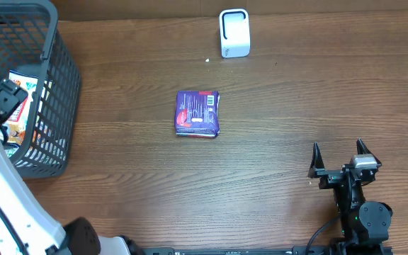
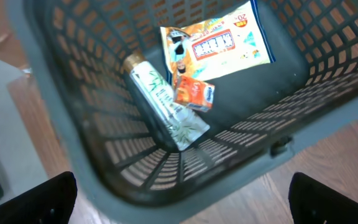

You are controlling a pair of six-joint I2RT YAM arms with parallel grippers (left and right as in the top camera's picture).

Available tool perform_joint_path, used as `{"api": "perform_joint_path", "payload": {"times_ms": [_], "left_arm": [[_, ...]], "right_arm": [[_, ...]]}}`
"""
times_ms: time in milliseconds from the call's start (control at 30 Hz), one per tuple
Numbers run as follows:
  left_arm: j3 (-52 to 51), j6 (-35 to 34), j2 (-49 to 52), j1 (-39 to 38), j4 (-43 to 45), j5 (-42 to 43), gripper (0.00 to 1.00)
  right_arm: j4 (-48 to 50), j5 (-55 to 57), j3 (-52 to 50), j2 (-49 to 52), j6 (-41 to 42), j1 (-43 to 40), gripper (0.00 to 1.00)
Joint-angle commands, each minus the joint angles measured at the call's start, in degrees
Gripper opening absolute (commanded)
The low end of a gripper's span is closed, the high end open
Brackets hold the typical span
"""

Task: Scan the item barcode
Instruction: 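Reach into the basket toward the orange Kleenex tissue pack with left gripper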

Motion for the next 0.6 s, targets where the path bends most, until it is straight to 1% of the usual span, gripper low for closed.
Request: {"api": "perform_joint_path", "payload": {"times_ms": [0, 133, 300, 367, 433, 500, 567], "left_arm": [[-0.1, -1.4, 2.0, 1.0, 0.9, 2.4, 1.00], [0.0, -1.4, 2.4, 4.4, 2.5, 8.7, 1.00], [1.1, -1.4, 1.6, 11.3, 4.5, 15.7, 1.00], [1.0, -1.4, 1.8, 13.8, 5.4, 15.6, 1.00], [0.8, -1.4, 2.4, 15.3, 6.1, 13.5, 1.00], [0.7, -1.4, 3.5, 16.0, 6.2, 11.0, 1.00], [0.7, -1.4, 5.2, 16.0, 6.3, 10.3, 1.00]], "right_arm": [[0.4, 0.3, -0.6, -0.6, 0.4, 0.0, 1.00], [0.4, 0.3, -0.6, -0.6, 0.4, 0.0, 1.00], [0.4, 0.3, -0.6, -0.6, 0.4, 0.0, 1.00], [0.4, 0.3, -0.6, -0.6, 0.4, 0.0, 1.00], [0.4, 0.3, -0.6, -0.6, 0.4, 0.0, 1.00], [0.4, 0.3, -0.6, -0.6, 0.4, 0.0, 1.00], [0.4, 0.3, -0.6, -0.6, 0.4, 0.0, 1.00]]}}
